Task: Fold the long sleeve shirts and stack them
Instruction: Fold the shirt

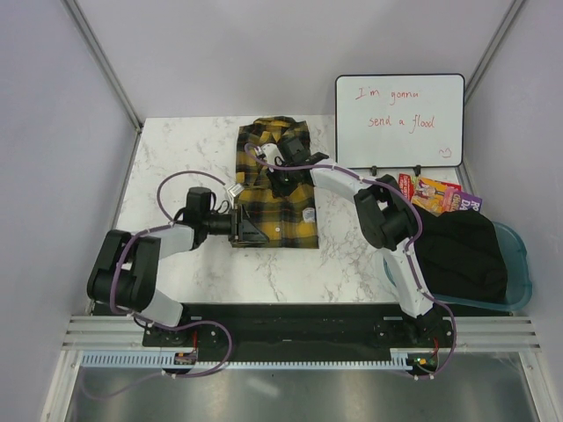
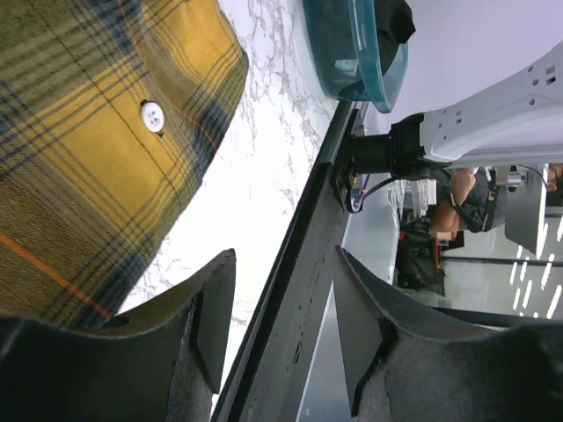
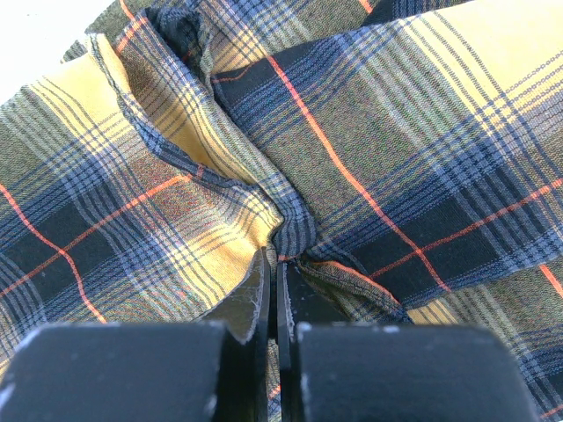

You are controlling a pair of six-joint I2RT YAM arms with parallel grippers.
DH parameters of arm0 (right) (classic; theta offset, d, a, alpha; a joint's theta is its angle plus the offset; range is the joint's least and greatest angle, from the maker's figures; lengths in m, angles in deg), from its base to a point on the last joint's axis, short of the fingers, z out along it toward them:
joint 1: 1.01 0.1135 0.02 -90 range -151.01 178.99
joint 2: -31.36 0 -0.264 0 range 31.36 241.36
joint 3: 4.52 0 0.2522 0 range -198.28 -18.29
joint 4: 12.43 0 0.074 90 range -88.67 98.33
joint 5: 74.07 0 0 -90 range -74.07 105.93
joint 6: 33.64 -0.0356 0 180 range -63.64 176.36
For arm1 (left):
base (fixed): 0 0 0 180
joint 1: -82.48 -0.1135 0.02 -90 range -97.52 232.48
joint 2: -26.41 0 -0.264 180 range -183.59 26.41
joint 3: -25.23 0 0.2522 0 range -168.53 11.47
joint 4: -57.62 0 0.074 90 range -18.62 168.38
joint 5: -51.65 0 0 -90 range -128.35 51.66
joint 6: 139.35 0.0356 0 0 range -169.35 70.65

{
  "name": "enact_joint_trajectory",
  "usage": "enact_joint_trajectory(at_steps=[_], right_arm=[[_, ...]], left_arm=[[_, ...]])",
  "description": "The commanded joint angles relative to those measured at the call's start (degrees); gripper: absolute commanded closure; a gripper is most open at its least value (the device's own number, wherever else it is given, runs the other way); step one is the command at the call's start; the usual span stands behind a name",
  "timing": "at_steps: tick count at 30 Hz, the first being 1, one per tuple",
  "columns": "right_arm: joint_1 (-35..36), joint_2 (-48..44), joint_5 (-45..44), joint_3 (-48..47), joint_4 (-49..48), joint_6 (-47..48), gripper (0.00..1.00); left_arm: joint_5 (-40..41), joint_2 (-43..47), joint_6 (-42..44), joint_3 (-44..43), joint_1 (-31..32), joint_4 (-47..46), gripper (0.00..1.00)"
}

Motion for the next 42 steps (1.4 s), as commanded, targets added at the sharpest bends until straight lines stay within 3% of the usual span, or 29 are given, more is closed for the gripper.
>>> enact_joint_trajectory(at_steps=[1,10,13,16,20,24,28,33,36,40,42], right_arm=[[-0.40,2.87,-3.13,1.29,-0.14,0.25,1.00],[-0.40,2.26,-1.90,1.29,-0.14,1.13,1.00],[-0.31,1.99,-1.64,1.29,-0.14,1.22,1.00],[-0.31,1.82,-1.72,1.12,-0.14,1.39,1.00],[-0.31,1.03,-1.20,1.21,-0.14,1.48,1.00],[-0.31,-0.12,-1.02,1.29,-0.32,2.01,1.00],[-0.31,-0.38,-0.41,1.21,-0.49,2.10,1.00],[-0.31,-3.80,0.65,0.68,-0.41,1.14,0.94],[-0.40,-7.76,0.30,-0.29,0.12,0.87,0.81],[-0.75,-13.02,-2.60,-2.13,0.56,0.96,0.47],[-1.27,-14.61,-2.34,-2.75,1.52,0.69,0.46]], left_arm=[[1.14,-6.87,-6.84,-0.95,0.45,-12.20,0.46],[10.45,-19.81,-7.28,-4.46,-0.87,-13.53,0.47],[12.47,-22.46,-5.19,-7.18,-0.78,-8.10,0.47],[11.69,-19.66,-1.75,-7.29,-1.22,-4.56,0.47],[6.07,-9.21,-1.31,-3.07,-2.19,-5.00,0.45],[8.52,-4.53,1.32,-1.04,-3.68,-1.14,0.45],[13.35,-15.38,3.70,-2.79,-4.74,1.32,0.45],[15.82,-19.56,6.51,-5.79,-5.09,7.74,0.46],[13.63,-15.62,6.17,-5.61,-5.00,7.92,0.47],[8.98,-6.93,5.72,-4.38,-5.00,5.99,0.45],[7.83,-1.83,6.51,-4.38,-5.09,6.42,0.44]])
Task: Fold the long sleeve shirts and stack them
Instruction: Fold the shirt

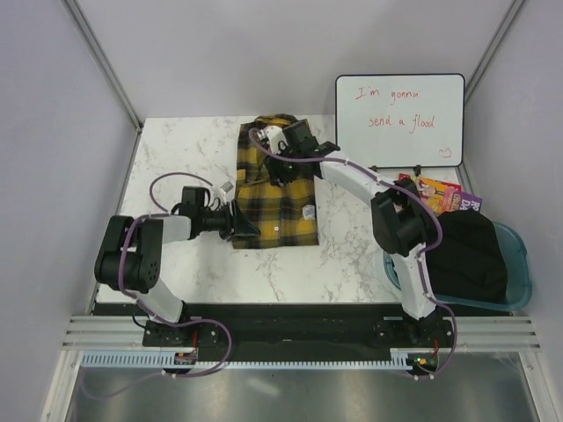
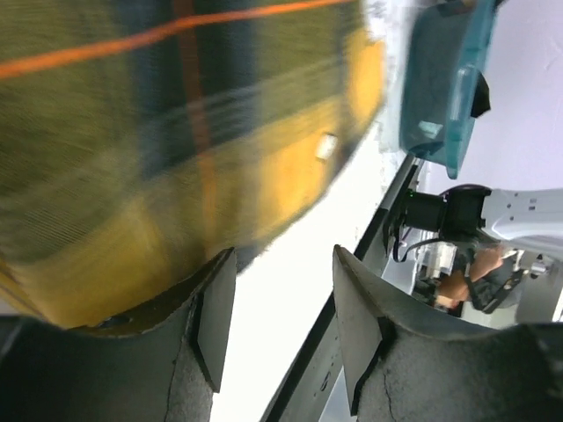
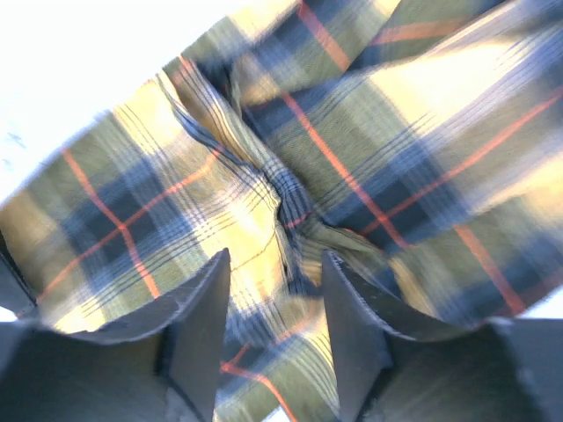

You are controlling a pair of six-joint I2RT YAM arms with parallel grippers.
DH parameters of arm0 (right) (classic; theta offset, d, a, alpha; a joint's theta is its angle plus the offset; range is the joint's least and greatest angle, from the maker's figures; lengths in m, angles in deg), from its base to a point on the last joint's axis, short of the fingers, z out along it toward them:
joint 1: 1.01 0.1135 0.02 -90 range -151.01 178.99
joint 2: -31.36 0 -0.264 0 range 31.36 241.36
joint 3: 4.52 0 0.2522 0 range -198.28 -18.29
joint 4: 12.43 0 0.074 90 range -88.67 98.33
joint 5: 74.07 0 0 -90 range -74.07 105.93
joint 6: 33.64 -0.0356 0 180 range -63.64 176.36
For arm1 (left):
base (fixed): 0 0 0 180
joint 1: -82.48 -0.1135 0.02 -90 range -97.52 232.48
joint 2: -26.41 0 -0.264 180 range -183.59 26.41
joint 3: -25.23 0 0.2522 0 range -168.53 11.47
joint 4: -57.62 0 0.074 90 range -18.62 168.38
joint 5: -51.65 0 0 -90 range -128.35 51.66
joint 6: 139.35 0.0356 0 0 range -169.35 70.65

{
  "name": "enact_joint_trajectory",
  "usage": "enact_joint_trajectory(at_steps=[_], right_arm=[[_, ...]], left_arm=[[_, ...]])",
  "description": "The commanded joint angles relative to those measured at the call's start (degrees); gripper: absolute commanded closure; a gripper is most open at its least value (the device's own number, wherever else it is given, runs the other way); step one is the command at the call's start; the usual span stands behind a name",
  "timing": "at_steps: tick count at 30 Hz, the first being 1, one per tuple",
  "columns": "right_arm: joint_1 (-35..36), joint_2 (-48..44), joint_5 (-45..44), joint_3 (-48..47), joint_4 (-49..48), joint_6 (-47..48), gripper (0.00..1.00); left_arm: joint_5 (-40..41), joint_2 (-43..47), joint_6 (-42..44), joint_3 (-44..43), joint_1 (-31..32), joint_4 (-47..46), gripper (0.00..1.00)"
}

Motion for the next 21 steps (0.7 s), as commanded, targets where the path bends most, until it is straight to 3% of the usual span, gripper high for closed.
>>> enact_joint_trajectory(at_steps=[1,5,10,12,16,21], right_arm=[[-1.45,-9.67,-0.64,-2.84,1.07,-0.97,0.46],[-2.51,-13.02,6.55,1.54,2.74,-6.06,0.48],[-3.30,-14.87,23.57,14.79,1.60,-14.23,0.60],[-3.82,-14.87,26.25,18.94,-0.42,-16.61,0.64],[-4.35,-12.78,27.84,28.60,-3.59,-16.53,0.69],[-7.25,-8.02,24.86,32.14,-3.50,-12.33,0.71]], left_arm=[[-2.27,10.64,4.76,0.19,-0.04,2.20,0.44],[-2.29,12.60,8.10,-6.20,-0.04,4.76,0.44],[3.75,0.31,7.50,-18.68,-0.04,6.96,0.48],[4.31,-4.08,6.44,-22.21,-0.04,7.13,0.48],[6.32,-16.64,4.86,-31.43,-0.04,9.06,0.49],[8.00,-23.00,1.87,-34.53,-0.66,11.09,0.50]])
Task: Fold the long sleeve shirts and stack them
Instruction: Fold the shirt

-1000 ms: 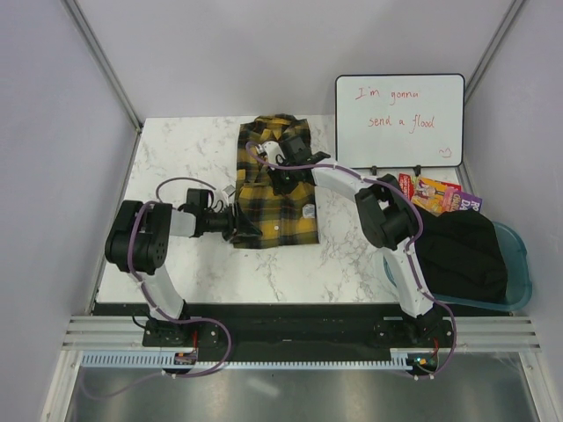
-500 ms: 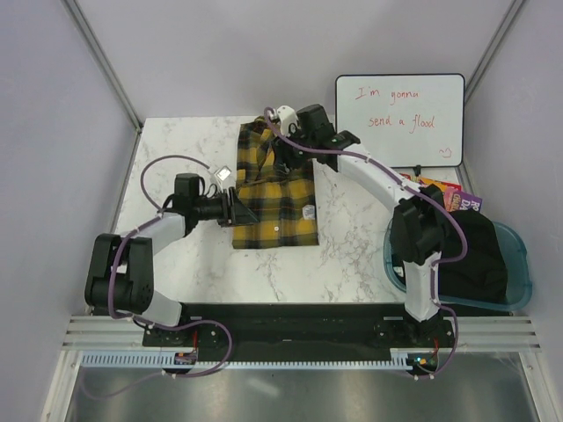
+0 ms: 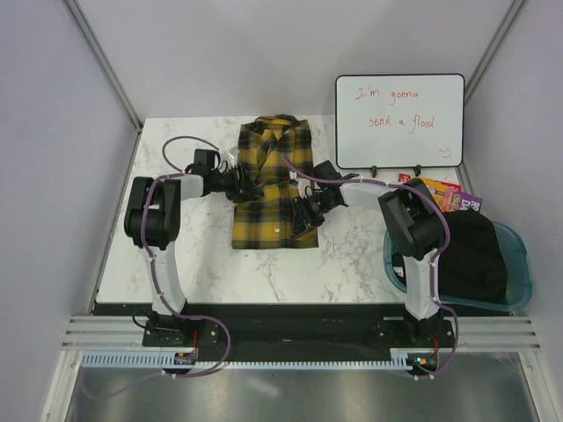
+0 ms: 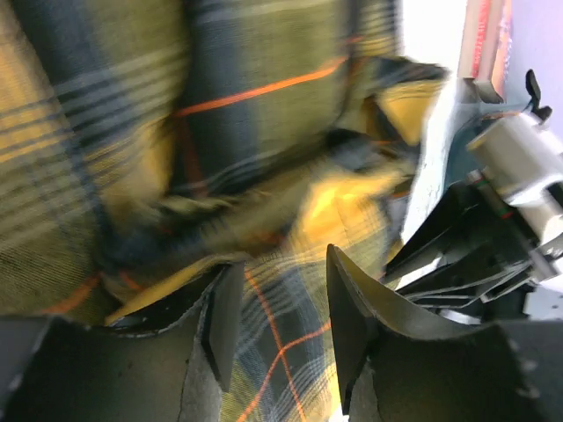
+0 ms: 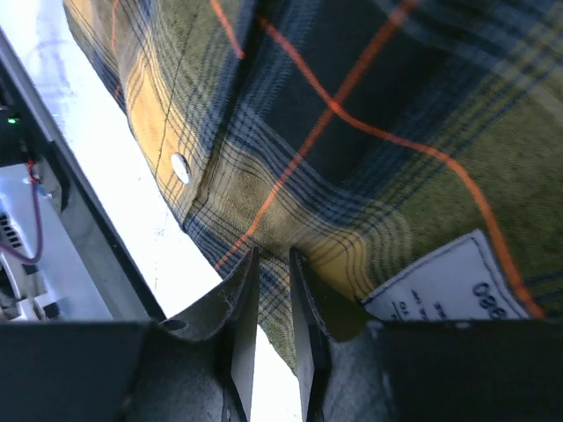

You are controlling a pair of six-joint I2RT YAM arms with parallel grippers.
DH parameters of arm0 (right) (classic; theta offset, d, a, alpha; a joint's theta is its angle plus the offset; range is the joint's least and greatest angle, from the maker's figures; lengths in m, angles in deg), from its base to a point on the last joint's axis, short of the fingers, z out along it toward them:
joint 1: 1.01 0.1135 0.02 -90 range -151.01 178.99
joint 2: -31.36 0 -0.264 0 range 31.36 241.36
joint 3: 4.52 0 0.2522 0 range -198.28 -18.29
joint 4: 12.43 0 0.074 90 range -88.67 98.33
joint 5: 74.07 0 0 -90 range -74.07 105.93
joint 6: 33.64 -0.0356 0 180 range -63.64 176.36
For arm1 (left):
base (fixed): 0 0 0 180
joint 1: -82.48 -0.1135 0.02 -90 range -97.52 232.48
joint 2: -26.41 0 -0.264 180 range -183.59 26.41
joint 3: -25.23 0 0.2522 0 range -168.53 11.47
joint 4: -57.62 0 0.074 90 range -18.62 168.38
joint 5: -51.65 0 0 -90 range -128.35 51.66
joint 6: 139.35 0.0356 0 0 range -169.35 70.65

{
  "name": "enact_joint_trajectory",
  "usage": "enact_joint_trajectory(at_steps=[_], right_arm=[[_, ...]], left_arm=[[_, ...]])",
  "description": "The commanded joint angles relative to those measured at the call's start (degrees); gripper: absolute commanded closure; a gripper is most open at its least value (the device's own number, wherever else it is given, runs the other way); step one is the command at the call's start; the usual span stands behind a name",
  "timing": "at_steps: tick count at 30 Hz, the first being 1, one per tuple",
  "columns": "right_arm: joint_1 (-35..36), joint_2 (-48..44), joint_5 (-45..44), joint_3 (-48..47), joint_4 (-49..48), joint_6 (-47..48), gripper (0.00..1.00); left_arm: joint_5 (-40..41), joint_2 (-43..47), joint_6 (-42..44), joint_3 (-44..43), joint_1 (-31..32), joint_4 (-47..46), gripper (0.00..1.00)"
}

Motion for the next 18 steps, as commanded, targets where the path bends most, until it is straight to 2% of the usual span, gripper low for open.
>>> enact_joint_trajectory(at_steps=[1,3,7,9,11,12,13,14,15,17,18], right_arm=[[-3.06,2.32,0.77,1.48,-1.62,2.77,0.71],[-3.67,2.50,1.55,1.48,-1.01,2.95,0.71],[-3.59,-0.74,7.87,2.27,-0.83,1.20,0.66],[-3.41,-4.59,14.08,3.14,-2.31,-1.26,0.63],[-3.32,-7.59,16.14,3.59,-6.35,-6.35,0.60],[-3.32,-10.13,16.50,2.98,-7.67,-7.50,0.59],[-3.32,-10.85,15.63,2.02,-8.55,-7.95,0.59],[-3.24,-11.21,14.32,0.87,-9.26,-8.04,0.58],[-3.24,-10.43,13.17,-1.92,-9.44,-7.78,0.58],[-3.24,-8.24,11.14,-5.36,-9.35,-6.64,0.59],[-3.24,-5.44,11.05,-8.77,-9.35,-6.63,0.59]], left_arm=[[2.29,-3.53,-2.39,-2.90,-1.07,3.53,0.50],[2.21,-4.06,-3.62,-2.99,-1.95,4.23,0.50],[-6.73,-1.70,-5.74,-2.38,-5.46,3.35,0.48],[-9.20,4.86,-1.97,-0.98,-5.99,3.79,0.45],[-9.75,9.98,7.16,-0.10,-5.74,10.01,0.43],[-9.14,16.79,10.23,2.00,-5.47,11.42,0.42],[-6.08,20.25,16.88,3.67,-5.04,13.44,0.41],[-3.79,24.38,20.51,5.51,-4.33,14.16,0.40],[2.58,30.94,23.94,9.62,-2.41,15.03,0.36],[9.03,37.05,31.94,13.69,0.05,16.79,0.34],[16.98,39.42,35.89,17.62,4.33,17.32,0.34]])
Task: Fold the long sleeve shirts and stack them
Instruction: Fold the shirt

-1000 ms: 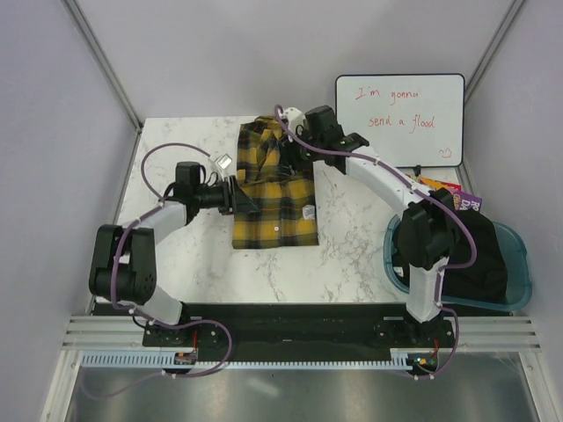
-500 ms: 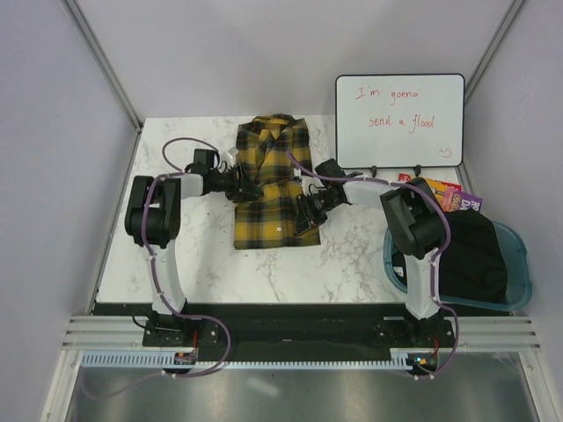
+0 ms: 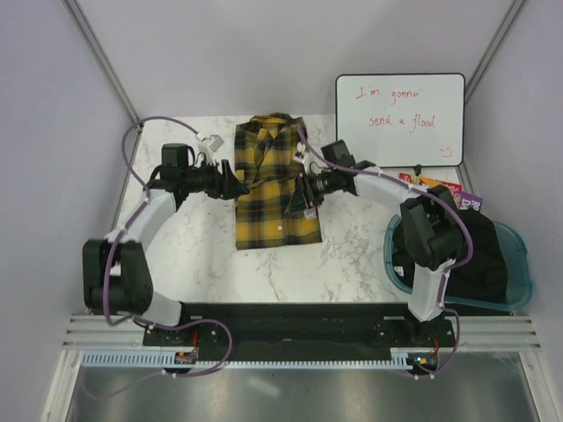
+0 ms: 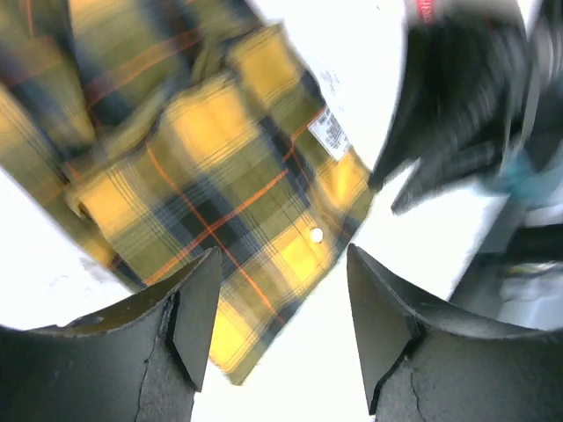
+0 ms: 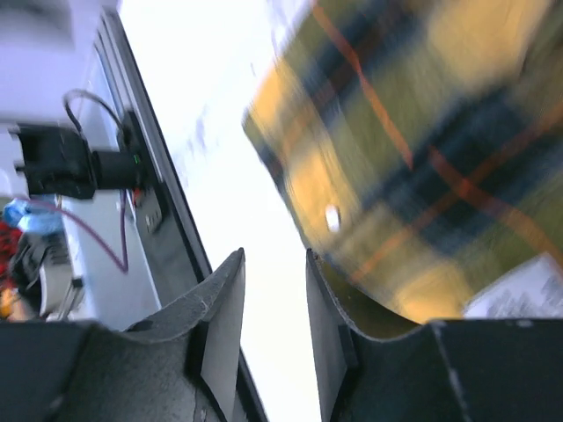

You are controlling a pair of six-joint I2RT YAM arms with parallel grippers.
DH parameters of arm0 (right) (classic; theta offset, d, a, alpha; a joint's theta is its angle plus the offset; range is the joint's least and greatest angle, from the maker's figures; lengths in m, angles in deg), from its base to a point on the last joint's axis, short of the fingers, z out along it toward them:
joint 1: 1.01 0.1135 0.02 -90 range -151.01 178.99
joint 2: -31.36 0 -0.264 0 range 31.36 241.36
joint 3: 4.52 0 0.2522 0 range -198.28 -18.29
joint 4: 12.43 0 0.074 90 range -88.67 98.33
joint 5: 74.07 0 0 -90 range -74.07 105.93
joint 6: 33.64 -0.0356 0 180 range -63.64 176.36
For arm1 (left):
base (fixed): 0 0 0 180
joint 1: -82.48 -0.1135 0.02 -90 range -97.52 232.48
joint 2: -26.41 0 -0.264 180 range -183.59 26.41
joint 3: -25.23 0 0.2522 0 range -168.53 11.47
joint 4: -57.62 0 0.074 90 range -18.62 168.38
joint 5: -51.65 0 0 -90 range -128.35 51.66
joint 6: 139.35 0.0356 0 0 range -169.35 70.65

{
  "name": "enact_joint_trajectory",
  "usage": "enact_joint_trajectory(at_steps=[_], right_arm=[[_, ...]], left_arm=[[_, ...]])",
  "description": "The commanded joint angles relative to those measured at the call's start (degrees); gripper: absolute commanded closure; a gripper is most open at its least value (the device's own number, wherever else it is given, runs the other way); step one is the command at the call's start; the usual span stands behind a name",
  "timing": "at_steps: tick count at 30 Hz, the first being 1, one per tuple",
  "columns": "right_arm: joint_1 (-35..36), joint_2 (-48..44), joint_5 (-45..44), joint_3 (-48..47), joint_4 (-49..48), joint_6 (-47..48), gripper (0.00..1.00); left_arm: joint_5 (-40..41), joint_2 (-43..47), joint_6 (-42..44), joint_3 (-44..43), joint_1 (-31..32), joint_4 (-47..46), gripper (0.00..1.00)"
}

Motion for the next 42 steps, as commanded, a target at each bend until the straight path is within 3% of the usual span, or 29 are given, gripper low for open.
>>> enact_joint_trajectory(at_steps=[1,6,11,18,22,25,30,31,34,35,36,37,38,39,42], right_arm=[[0.22,3.48,-0.27,-10.70,-4.94,-0.67,0.60],[1.62,13.40,-2.64,-20.89,-5.72,-0.04,0.63],[2.50,21.41,-4.75,-27.05,-7.31,1.27,0.65],[2.50,28.09,-7.56,-27.15,-7.05,4.78,0.67],[2.50,28.89,-8.79,-25.84,-6.61,5.93,0.68],[2.50,29.07,-8.80,-25.04,-5.82,6.54,0.68],[2.50,29.24,-8.62,-24.52,-4.41,8.12,0.69],[2.59,29.07,-8.62,-24.17,-4.06,8.30,0.69],[2.94,27.58,-8.01,-22.06,-4.23,8.39,0.69],[3.73,26.09,-7.83,-20.14,-4.41,8.39,0.69],[4.26,25.12,-7.31,-18.73,-4.76,8.65,0.69],[4.87,23.89,-7.21,-17.23,-5.20,8.91,0.68],[6.36,21.27,-7.13,-14.00,-5.64,8.92,0.68],[6.98,19.85,-6.95,-12.40,-6.77,9.00,0.67],[8.48,14.75,-6.51,-8.96,-6.70,7.43,0.63]], left_arm=[[20.88,16.67,29.20,10.35,11.11,4.93,0.34],[41.62,27.53,47.46,28.09,29.38,-5.42,0.33],[49.92,24.64,53.09,32.60,38.46,-12.54,0.33],[59.68,16.93,63.38,42.96,51.73,-32.57,0.32],[64.34,4.27,69.09,45.79,54.21,-50.46,0.27],[66.99,-5.21,71.81,45.27,54.21,-58.06,0.27],[69.09,-13.77,73.75,43.25,54.12,-66.87,0.39],[69.19,-13.95,73.76,43.07,54.12,-66.78,0.42],[68.40,-8.70,71.75,41.85,54.21,-57.78,0.65],[67.87,-3.72,70.35,39.58,54.21,-52.68,0.82],[66.56,-1.15,66.59,38.08,54.30,-40.10,0.91],[65.42,1.32,64.38,36.49,54.39,-33.63,0.97],[64.10,6.39,62.18,33.52,54.47,-28.43,0.98],[60.96,8.44,57.89,32.10,55.35,-17.06,0.98],[55.69,14.50,48.93,26.30,59.55,-1.54,0.98]])
